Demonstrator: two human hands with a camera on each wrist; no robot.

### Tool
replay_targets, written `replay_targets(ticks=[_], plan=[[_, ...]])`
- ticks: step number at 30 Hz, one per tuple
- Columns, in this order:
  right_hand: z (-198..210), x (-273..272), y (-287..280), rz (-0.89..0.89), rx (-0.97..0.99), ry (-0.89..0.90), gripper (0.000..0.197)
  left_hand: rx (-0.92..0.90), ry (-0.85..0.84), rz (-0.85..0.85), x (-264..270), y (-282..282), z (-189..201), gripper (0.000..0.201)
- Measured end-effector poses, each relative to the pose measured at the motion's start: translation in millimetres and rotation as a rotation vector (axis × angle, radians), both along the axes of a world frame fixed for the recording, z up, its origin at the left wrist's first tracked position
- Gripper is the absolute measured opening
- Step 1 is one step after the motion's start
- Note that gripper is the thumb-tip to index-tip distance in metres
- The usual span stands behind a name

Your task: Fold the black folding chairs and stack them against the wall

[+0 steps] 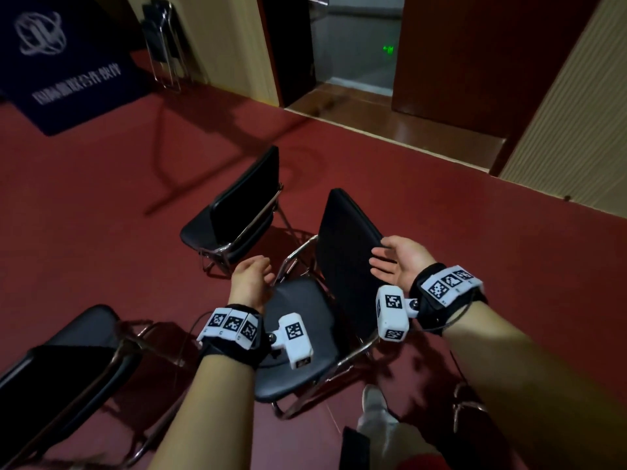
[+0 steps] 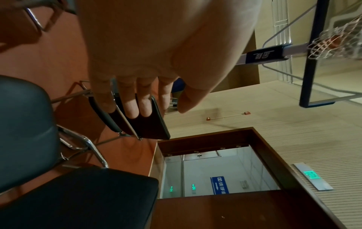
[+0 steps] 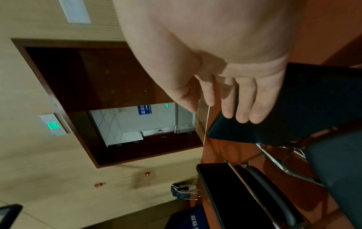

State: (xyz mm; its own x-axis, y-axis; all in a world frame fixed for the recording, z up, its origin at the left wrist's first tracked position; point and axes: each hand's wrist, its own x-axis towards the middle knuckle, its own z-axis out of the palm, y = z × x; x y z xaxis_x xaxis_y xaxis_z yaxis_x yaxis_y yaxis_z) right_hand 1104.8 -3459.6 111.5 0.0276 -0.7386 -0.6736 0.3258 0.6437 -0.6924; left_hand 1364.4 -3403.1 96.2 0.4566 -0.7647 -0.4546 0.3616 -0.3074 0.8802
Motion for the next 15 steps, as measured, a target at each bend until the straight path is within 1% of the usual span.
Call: replay_targets(ticks=[1,2,4,6,8,10,13,15], plan=[[-2.5,-1.8,-23.1,0.021,-0.006,0.028,0.011,0.012,-0.007,0.021,-2.7,-20.9,-2.1,0.015],[-4.6,-2.8,-41.6,0.04,-0.023,0.066,0.015,0.022,-0.026,0.033,-4.7,-35.9,-2.9,0.012],[-10.5,-2.9,-81.7,0.072,-0.063,0.17,0.027,0.061,-0.094,0.038,-7.6,-66.9,-5.7,0.008],[-20.0,-2.0,-111.3,0.115,-0.103,0.317,0.037,0.111,-0.169,0.024,-8.8,-87.8,-12.1,0.009],[-31.5,-3.5,-128.4,0.209,-0.153,0.514,0.045,0.155,-0.215,0.006,-12.2,-99.1,-18.1,0.01],[-46.5,-6.2,-142.9,0.321,-0.179,0.648,0.051,0.197,-0.231,-0.01,-16.5,-110.9,-27.8,0.01],[-64.8,-9.8,-147.7,0.497,-0.142,0.747,0.059,0.241,-0.215,-0.039,-25.0,-119.4,-38.1,0.009],[-72.6,-12.3,-146.5,0.588,-0.099,0.764,0.064,0.268,-0.206,-0.054,-31.3,-123.3,-40.8,0.008]])
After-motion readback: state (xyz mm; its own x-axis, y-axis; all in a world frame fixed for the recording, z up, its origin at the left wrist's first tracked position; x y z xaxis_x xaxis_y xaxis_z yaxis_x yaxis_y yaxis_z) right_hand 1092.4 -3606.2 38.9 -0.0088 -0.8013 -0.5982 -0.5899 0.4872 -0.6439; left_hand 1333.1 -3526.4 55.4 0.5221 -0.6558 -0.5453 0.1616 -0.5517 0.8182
